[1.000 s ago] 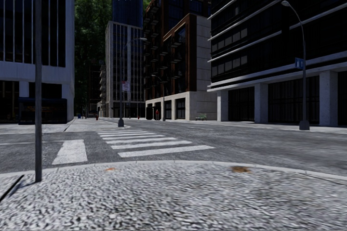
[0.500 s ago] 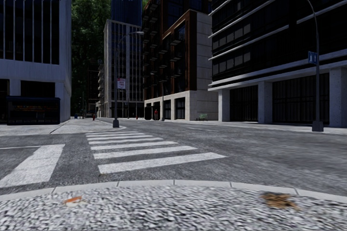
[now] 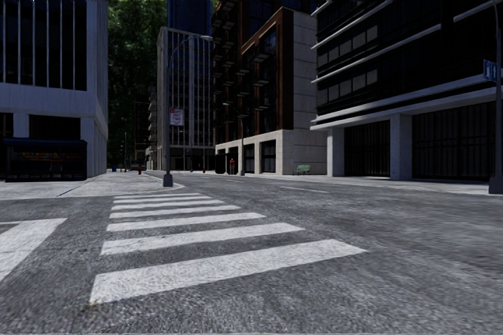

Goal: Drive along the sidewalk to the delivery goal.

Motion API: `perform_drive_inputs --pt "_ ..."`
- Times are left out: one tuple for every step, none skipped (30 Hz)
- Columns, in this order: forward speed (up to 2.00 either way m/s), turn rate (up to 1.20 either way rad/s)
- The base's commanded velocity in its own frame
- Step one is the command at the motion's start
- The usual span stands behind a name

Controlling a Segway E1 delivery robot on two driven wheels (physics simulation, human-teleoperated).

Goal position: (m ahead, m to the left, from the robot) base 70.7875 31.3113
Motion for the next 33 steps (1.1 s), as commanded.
perform_drive_inputs --pt "1.85 0.47" --pt "1.69 0.47" --pt "1.69 0.47" --pt "1.64 0.47" --pt "1.62 0.47" --pt "1.61 0.47" --pt "1.61 0.48" --pt "1.61 0.5" --pt "1.61 0.5" --pt "1.61 0.51" --pt "1.61 0.51" --pt "1.61 0.52" --pt "1.61 0.52" --pt "1.61 0.52" --pt "1.6 0.52" --pt "1.6 0.52" --pt "1.6 0.52" --pt "1.59 0.52" --pt "1.58 0.52" --pt "1.57 0.52" --pt "1.57 0.52" --pt "1.57 0.52" --pt "1.57 0.52" --pt "1.57 0.52" --pt "1.57 0.52" --pt "1.57 0.52" --pt "1.57 0.34" --pt "1.57 0.12" --pt "1.57 0.0" --pt "1.57 0.0" --pt "1.57 0.0" --pt "1.57 0.0" --pt "1.57 0.0"
